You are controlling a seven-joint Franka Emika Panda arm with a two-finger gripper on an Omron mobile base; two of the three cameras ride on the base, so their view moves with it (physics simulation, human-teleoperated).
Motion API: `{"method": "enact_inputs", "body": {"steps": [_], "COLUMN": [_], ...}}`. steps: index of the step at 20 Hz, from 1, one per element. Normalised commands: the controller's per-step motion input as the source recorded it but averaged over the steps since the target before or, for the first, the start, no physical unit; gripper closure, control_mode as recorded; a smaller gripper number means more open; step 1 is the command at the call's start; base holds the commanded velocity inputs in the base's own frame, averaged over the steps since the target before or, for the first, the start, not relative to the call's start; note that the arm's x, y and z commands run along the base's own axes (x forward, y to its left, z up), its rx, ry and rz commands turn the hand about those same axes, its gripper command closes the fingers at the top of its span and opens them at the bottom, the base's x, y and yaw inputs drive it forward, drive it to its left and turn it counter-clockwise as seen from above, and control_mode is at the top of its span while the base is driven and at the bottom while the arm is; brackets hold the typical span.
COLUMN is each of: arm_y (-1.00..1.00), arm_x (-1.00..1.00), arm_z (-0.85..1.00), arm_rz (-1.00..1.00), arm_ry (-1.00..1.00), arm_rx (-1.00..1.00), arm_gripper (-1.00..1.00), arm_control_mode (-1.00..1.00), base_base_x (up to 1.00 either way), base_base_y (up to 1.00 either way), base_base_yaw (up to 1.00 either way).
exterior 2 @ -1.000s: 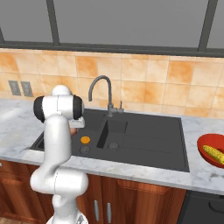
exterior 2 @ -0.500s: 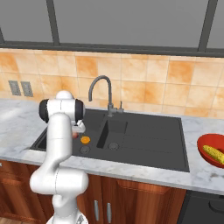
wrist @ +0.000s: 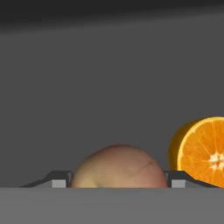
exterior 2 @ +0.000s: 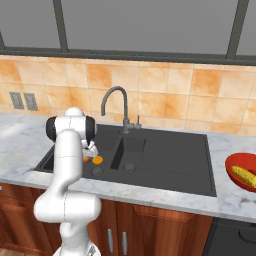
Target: There is a mixed pile of frozen fruits and vegetables on the counter. Locate all the frozen vegetables and place the items in a bowl on the counter. Take all the frozen fruits and defrost them in a running sink.
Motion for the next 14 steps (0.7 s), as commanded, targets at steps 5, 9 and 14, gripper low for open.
{"method": "enact_inputs", "body": {"steps": [5, 9, 14], "arm_y": [-0.16, -0.19, 0.02], "arm_x": [0.01, -0.03, -0.3], "arm_z": [0.04, 0.65, 0.91], "arm_rz": [-0.02, -0.04, -0.08], "arm_ry": [0.02, 0.0, 0.0], "arm_rx": [0.01, 0.02, 0.04], "arm_gripper": [-1.0, -1.0, -1.0], "arm_control_mode": [-1.0, -1.0, -1.0], "base_base_x": [0.0, 0.0, 0.0], "base_base_y": [0.0, 0.0, 0.0], "base_base_yaw": [0.0, 0.0, 0.0]}}
